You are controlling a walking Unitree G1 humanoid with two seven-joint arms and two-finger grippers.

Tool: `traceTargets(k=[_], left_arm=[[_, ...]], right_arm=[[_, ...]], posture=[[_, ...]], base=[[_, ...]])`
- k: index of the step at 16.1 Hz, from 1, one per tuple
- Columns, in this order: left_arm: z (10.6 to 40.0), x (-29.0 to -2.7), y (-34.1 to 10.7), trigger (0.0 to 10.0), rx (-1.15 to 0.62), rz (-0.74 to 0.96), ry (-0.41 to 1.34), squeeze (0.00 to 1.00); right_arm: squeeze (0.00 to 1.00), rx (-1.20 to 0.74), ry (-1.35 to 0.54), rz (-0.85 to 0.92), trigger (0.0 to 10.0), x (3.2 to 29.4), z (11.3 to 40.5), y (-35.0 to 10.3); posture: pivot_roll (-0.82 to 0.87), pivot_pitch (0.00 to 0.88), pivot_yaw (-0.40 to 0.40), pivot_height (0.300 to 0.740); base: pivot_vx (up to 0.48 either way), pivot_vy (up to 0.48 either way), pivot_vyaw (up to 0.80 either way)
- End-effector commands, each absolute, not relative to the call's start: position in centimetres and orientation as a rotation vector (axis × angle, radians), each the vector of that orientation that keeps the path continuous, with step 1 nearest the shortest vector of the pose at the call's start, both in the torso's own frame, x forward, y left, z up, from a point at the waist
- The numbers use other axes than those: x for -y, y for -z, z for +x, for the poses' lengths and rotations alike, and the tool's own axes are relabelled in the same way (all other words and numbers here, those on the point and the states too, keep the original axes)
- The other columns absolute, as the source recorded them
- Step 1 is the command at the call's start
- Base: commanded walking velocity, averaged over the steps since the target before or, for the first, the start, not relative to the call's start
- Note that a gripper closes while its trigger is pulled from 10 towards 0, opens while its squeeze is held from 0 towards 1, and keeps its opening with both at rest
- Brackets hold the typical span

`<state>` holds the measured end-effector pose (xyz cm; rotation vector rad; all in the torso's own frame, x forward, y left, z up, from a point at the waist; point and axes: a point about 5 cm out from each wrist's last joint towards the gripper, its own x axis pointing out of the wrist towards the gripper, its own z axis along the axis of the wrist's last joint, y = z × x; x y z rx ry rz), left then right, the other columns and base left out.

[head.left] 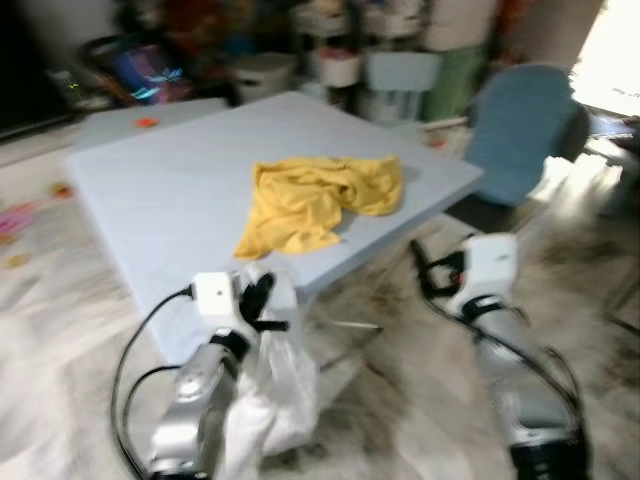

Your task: Hang hanger

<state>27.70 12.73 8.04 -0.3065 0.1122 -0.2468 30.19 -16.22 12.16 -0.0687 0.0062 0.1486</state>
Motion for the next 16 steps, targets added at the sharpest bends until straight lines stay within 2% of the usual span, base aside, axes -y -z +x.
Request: traceTargets(k=[1, 9, 14, 16], left_arm=[[27.88, -12.22, -8.55, 10.0, -0.095, -0.317, 0.266, 0.00], [27.91, -11.96, -8.26, 10.0, -0.121, -0.335, 0.281, 0.00], [27.97, -11.65, -8.37, 10.0, -0.123, -0.350, 0.304, 0.00], [27.94, -11.54, -8.32, 10.0, -0.127, -0.352, 0.307, 0.00]], right_arm=[[0.00, 0.008, -0.137, -0.081, 10.0, 16.86, 30.32, -12.72], [0.00, 0.007, -0.134, -0.085, 10.0, 16.94, 30.50, -12.87], [0.00, 0.006, -0.124, -0.081, 10.0, 17.06, 30.40, -12.77], [0.00, 0.008, -0.120, -0.082, 10.0, 17.22, 30.35, -12.82]], posture=[[-0.25, 0.000, 0.015, 0.740], [-0.25, 0.000, 0.016, 0.740], [-0.26, 0.000, 0.025, 0.740], [-0.26, 0.000, 0.027, 0.740]], base=[[0.000, 0.000, 0.00], [0.000, 0.000, 0.00], [0.000, -0.226, -0.80], [0.000, -0.315, -0.30]])
